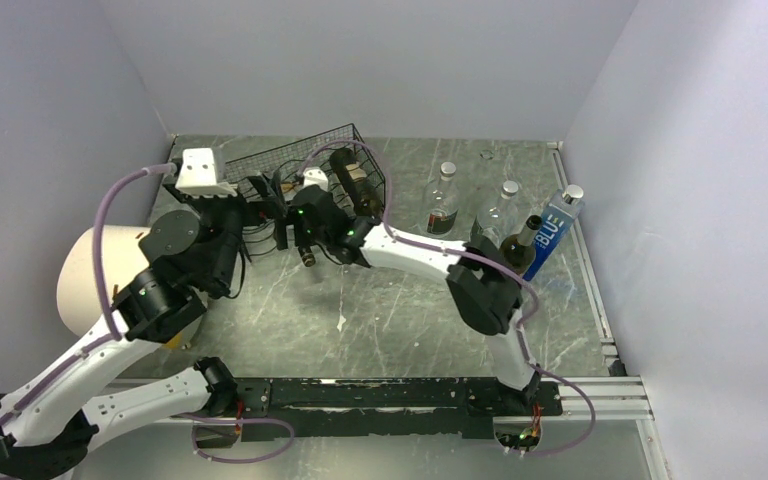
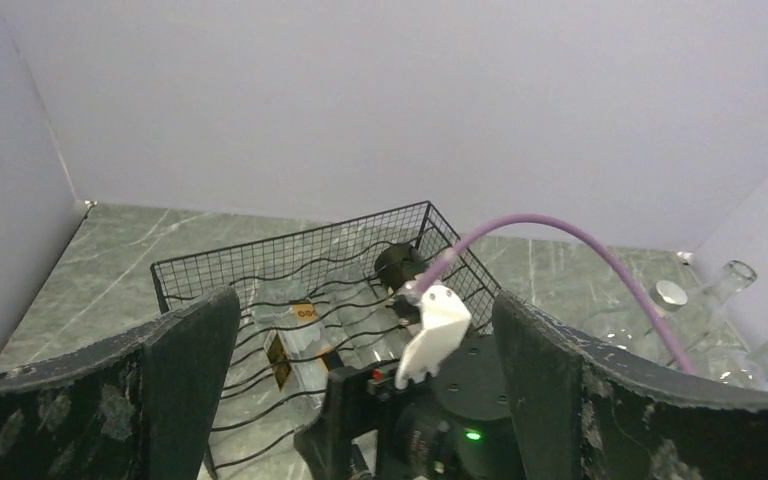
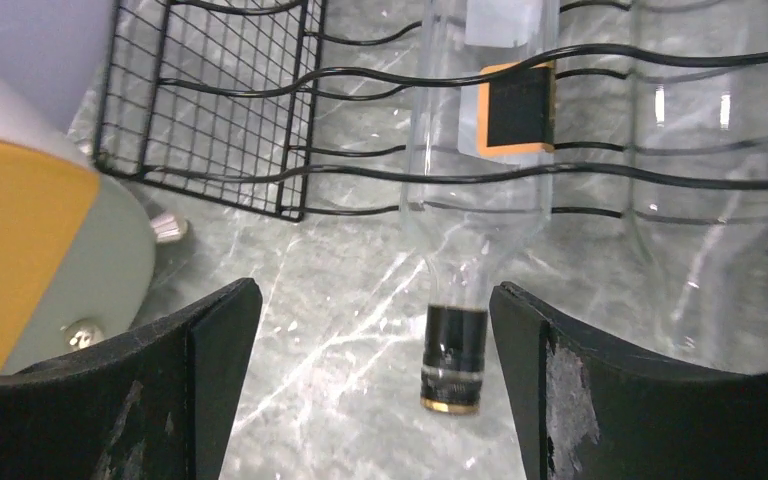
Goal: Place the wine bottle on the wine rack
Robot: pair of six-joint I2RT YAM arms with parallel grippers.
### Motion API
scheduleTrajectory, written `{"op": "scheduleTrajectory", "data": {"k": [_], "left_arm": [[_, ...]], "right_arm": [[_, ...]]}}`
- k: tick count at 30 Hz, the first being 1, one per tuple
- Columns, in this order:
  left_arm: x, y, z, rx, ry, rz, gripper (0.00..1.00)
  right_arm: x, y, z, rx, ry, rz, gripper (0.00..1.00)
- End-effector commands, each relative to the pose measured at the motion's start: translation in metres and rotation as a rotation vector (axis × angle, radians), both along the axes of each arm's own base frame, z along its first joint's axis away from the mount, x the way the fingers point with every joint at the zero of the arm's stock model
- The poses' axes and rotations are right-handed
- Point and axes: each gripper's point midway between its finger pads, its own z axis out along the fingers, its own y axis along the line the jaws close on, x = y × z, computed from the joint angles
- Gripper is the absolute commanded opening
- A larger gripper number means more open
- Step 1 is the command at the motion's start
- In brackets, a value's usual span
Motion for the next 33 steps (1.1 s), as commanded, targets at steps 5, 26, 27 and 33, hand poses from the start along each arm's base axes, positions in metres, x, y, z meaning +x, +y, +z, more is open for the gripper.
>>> {"op": "scheduleTrajectory", "data": {"k": [5, 26, 27, 33], "left_arm": [[-0.018, -0.004, 0.021, 0.004, -0.029, -0.133, 1.00], [-0.006, -0.066, 0.009, -0.023, -0.025, -0.332, 0.99], [-0.006, -0.067, 0.009, -0.026, -0.025, -0.337, 0.99], [-0.004, -0.083, 0.002, -0.025, -0.019, -0.387, 0.99]], "right_arm": [[-0.017, -0.061, 0.084, 0.008, -0.150, -0.032, 0.88], [-0.029, -0.413, 0.240, -0.402, -0.477, -0.871, 0.90], [-0.031, -0.424, 0.239, -0.404, -0.472, -0.908, 0.90], [-0.054, -0.480, 0.230, -0.371, -0.419, -1.154, 0.77]]}}
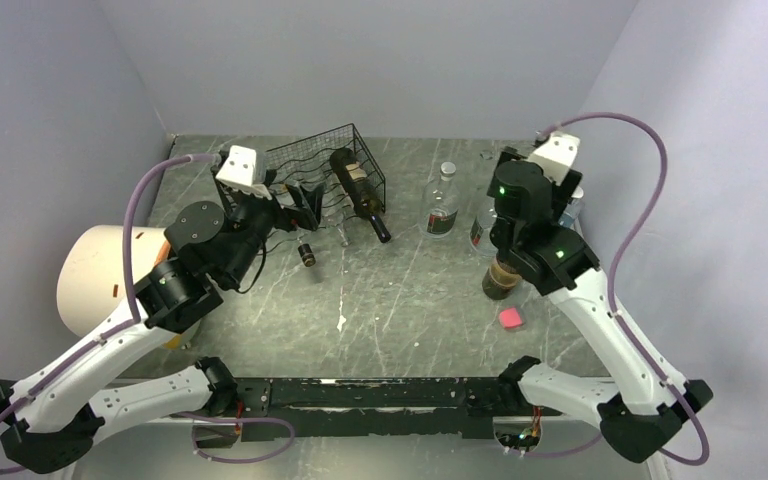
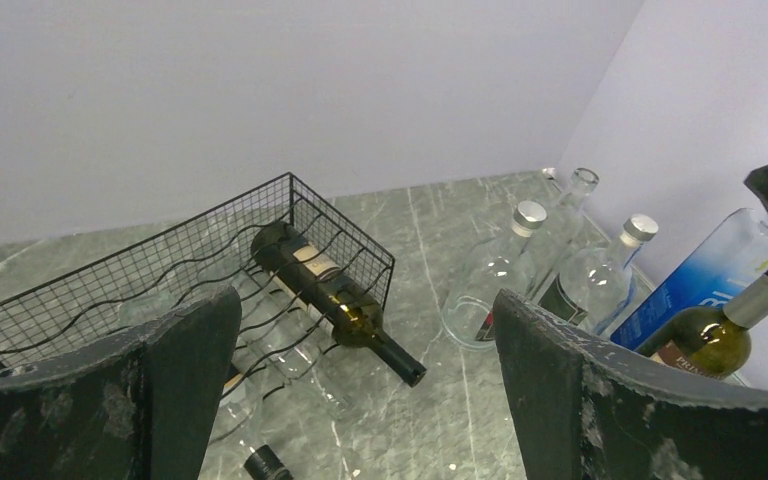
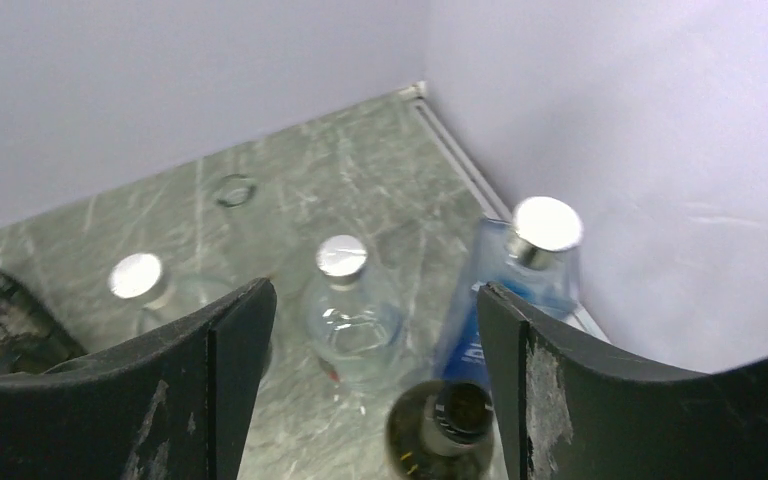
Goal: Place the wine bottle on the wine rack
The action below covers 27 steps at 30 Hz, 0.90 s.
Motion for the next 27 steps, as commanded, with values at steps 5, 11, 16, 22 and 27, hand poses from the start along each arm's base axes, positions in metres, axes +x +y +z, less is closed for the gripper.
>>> {"op": "scheduleTrajectory", "data": {"k": [5, 11, 16, 22, 27], "left_arm": [[0.006, -0.021, -0.003, -0.015, 0.001, -0.058, 0.98], [0.001, -0.031, -0.002, 0.003, -0.013, -0.120, 0.97], [-0.007, -0.036, 0.004, -0.013, -0.052, -0.178, 0.97], [-0.005, -0.036, -0.003, -0.002, -0.031, -0.168, 0.96], [-0.004, -0.038, -0.007, 0.000, -0.017, -0.173, 0.96]], "right_arm": [[-0.034, -0.040, -0.034, 0.052, 0.037, -0.157, 0.76], [-0.046, -0.043, -0.060, 0.070, 0.085, -0.148, 0.64], [-0.053, -0.048, -0.068, 0.061, 0.098, -0.167, 0.61], [-0.052, -0.048, -0.077, 0.055, 0.117, -0.166, 0.53], [-0.043, -0.041, -0.086, 0.046, 0.115, -0.114, 0.49]]}}
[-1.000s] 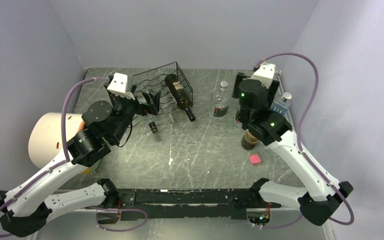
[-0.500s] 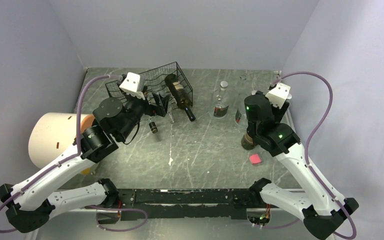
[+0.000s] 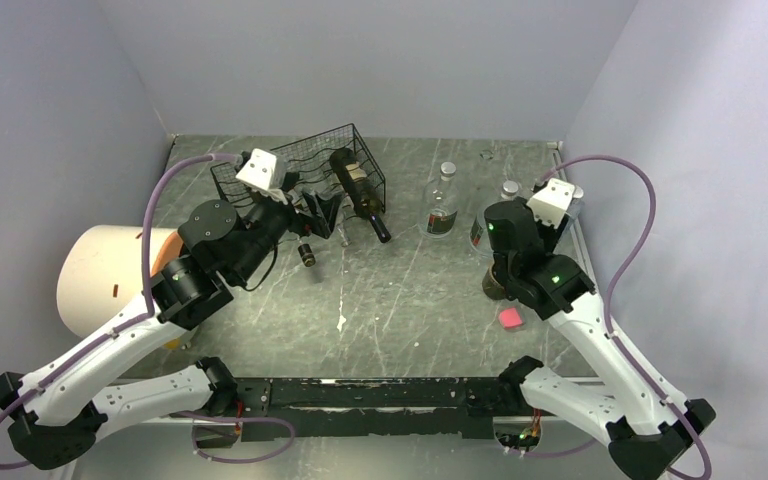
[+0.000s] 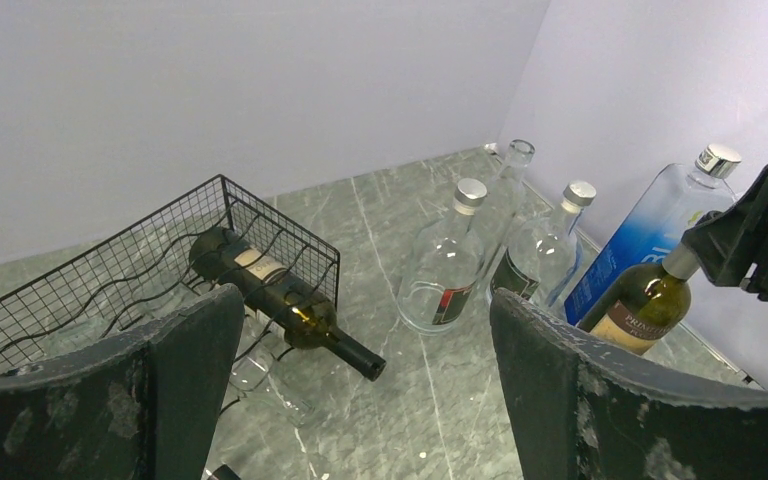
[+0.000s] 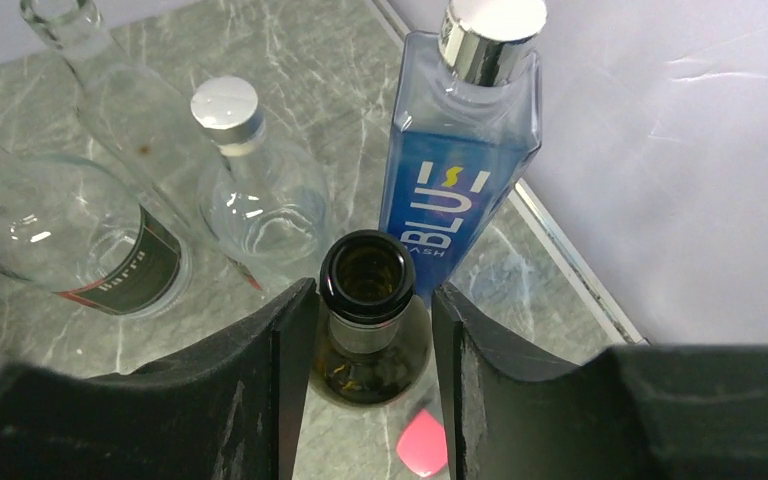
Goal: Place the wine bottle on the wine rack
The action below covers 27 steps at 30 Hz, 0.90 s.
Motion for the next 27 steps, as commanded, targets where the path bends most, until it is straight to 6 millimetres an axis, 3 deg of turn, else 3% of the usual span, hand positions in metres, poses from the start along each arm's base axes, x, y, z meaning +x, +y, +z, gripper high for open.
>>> {"op": "scheduleTrajectory", "data": {"k": [1, 7, 13, 20, 23, 27], "left_arm": [[0.000, -0.004, 0.000, -0.010, -0.004, -0.020, 0.96], [-0.001, -0.004, -0.005, -0.010, 0.011, -0.023, 0.96], [0.000, -0.006, -0.011, -0.006, 0.025, -0.024, 0.95], [0.002, -0.008, -0.017, 0.011, 0.042, -0.023, 0.95], [0.003, -0.009, -0.019, 0.017, 0.045, -0.023, 0.95], [0.004, -0.010, -0.021, 0.024, 0.045, -0.020, 0.95]], "right_arm": [[0.007, 0.001, 0.002, 0.012, -0.037, 0.014, 0.49], [0.011, -0.006, -0.012, -0.009, -0.002, -0.014, 0.40], [0.017, -0.015, -0.020, 0.007, 0.023, -0.034, 0.40], [0.023, -0.010, -0.025, 0.024, 0.047, 0.012, 0.53], [0.024, -0.009, -0.028, 0.023, 0.055, 0.022, 0.54], [0.026, -0.006, -0.028, 0.018, 0.066, 0.047, 0.38]]}}
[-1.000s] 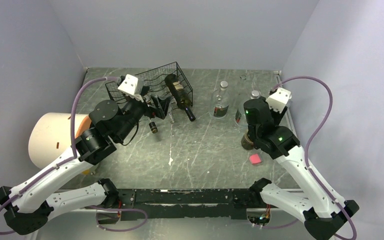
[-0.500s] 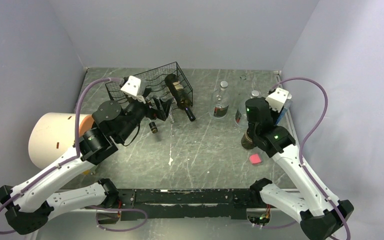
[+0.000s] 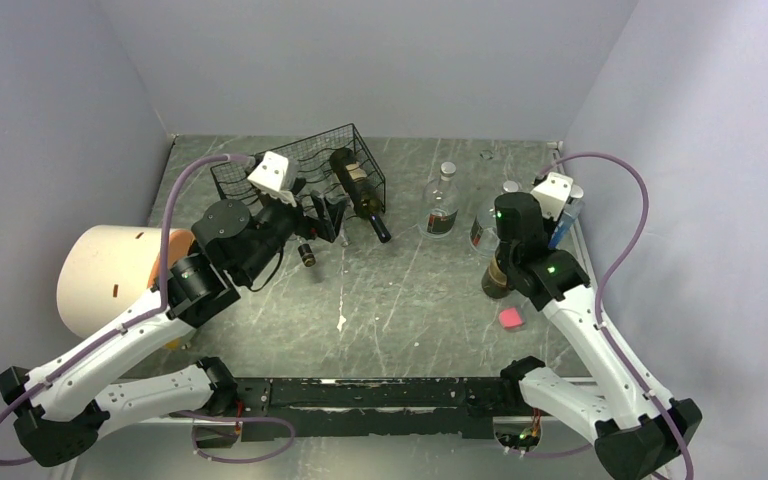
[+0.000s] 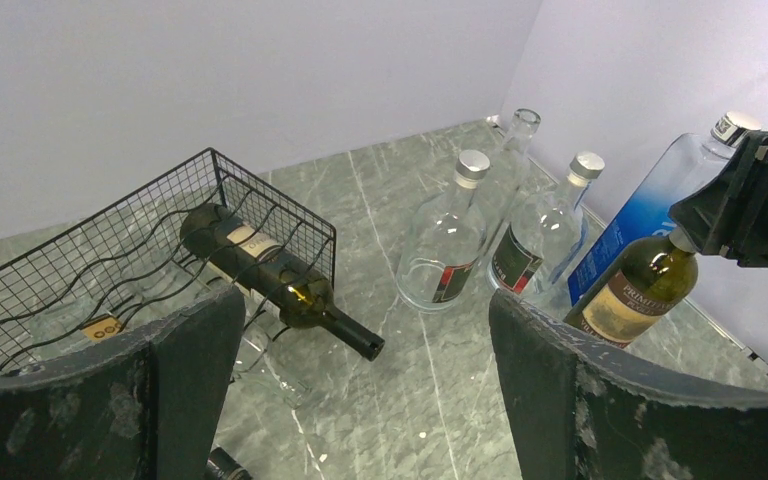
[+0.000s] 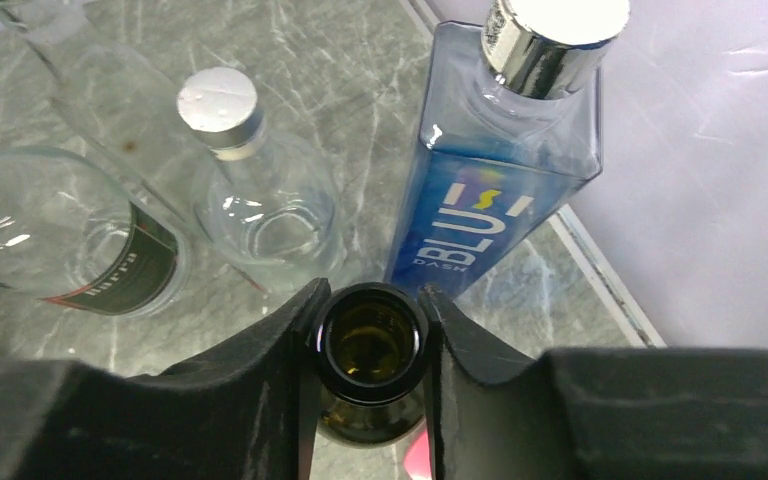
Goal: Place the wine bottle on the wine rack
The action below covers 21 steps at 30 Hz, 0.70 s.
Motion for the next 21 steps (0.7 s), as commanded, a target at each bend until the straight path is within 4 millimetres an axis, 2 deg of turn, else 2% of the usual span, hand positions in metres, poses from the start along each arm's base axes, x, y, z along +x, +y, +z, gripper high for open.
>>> {"op": "scheduleTrajectory", "data": {"k": [1, 4, 5, 9, 12, 16, 21], "left_arm": [[0.001, -0.002, -0.001, -0.004, 0.000, -0.008, 0.95], [0.005, -0.002, -0.004, -0.002, -0.005, 0.010, 0.97], [0.007, 0.000, -0.006, -0.004, -0.004, 0.025, 0.98], [0.008, -0.013, -0.013, 0.007, -0.039, -0.026, 0.99], [0.006, -0.027, -0.026, 0.013, -0.057, -0.087, 1.00], [0.001, -0.048, -0.058, 0.056, -0.074, -0.194, 1.00], [-0.012, -0.073, -0.119, 0.100, 0.003, -0.340, 1.00]], "right_arm": [[0.003, 0.001, 0.000, -0.007, 0.010, 0.022, 0.33], [0.004, 0.008, 0.004, 0.010, 0.018, 0.067, 0.15], [0.004, 0.011, 0.012, 0.023, 0.004, 0.085, 0.10], [0.003, 0.027, 0.030, 0.080, -0.024, 0.186, 0.04], [0.002, 0.043, 0.042, 0.132, -0.052, 0.289, 0.02], [0.001, 0.068, 0.049, 0.182, -0.057, 0.433, 0.00], [0.000, 0.099, 0.049, 0.231, -0.055, 0.607, 0.00]]}}
